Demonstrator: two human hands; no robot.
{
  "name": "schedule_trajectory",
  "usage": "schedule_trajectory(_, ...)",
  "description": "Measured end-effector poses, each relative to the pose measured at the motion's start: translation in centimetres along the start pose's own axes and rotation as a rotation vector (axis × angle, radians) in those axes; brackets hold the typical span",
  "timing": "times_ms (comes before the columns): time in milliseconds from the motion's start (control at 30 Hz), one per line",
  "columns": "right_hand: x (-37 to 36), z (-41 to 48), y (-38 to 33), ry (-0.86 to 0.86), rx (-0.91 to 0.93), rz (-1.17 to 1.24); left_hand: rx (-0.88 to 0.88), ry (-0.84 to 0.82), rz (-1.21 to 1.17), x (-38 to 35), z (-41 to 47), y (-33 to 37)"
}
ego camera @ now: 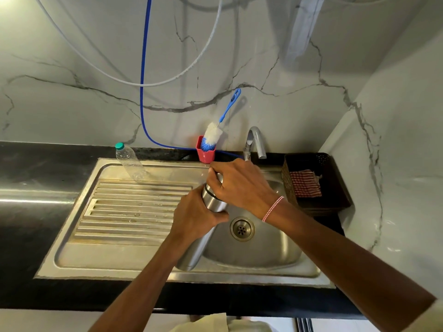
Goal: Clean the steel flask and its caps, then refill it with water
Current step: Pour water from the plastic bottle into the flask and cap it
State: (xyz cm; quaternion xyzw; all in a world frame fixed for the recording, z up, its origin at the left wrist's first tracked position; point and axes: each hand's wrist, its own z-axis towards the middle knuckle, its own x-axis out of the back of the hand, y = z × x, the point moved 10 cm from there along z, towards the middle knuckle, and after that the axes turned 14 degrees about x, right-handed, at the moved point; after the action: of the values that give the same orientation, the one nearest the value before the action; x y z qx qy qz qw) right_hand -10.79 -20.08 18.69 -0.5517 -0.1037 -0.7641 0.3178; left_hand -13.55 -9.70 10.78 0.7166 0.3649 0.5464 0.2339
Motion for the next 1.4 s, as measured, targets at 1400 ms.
schedule_trajectory(1400,-17.5,0.0,-2.5,-0.046,-0.308,0.495,0.092,-0.154,-0.662,4.1,6.3,-11.4)
